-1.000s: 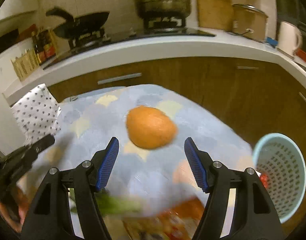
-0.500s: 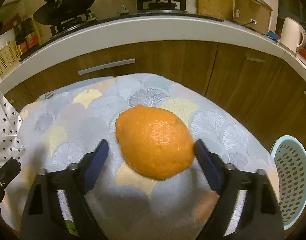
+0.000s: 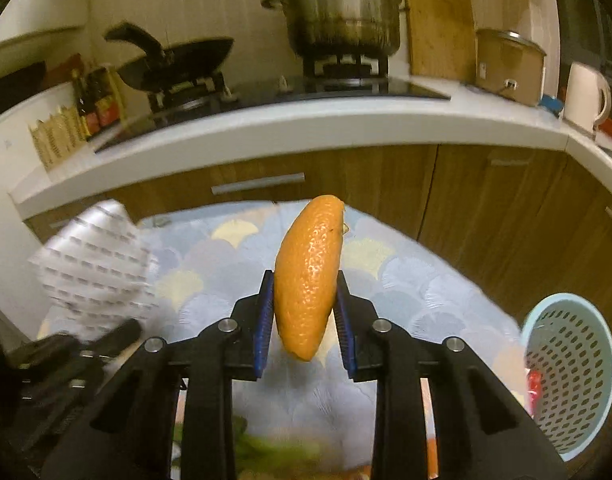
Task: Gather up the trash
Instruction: 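Grasp the orange peel with the right tool while the left holds the napkin, then carry the napkin and peel over the blue basket and release both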
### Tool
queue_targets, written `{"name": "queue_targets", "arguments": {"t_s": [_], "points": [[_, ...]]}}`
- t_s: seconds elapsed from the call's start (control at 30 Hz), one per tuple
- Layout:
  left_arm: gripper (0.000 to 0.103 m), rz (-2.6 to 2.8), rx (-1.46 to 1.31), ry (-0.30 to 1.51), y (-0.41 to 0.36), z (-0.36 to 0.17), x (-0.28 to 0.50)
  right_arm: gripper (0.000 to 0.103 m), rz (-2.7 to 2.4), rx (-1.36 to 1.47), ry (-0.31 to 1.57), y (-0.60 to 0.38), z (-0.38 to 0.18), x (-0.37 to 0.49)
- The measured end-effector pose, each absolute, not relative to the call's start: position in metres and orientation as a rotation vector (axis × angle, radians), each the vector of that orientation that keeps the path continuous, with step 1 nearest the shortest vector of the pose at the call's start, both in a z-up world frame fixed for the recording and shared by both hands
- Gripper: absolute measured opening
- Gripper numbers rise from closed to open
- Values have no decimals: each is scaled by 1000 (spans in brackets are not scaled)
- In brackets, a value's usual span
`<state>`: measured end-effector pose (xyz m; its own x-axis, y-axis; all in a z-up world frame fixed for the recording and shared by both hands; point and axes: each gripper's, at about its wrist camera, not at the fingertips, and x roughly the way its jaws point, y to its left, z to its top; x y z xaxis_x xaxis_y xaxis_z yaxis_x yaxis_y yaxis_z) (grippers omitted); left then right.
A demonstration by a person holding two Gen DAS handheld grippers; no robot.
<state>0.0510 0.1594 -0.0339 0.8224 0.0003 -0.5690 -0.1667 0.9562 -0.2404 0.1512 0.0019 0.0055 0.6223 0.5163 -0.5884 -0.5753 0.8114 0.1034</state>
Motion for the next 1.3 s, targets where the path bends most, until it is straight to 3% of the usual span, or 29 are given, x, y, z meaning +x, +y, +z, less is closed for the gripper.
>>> {"name": "queue_targets", "arguments": {"t_s": [0.37,0.93,1.3], "points": [[4,-54,-274,633,103,-21,60,25,565,-28,611,-93,22,145],[4,-294,-247,719,-59,-3,125,25,445,111,621,-237,15,160],[4,-315,-180,842,-132,-30,182,25,293,215,745,-318,-32,194]]}}
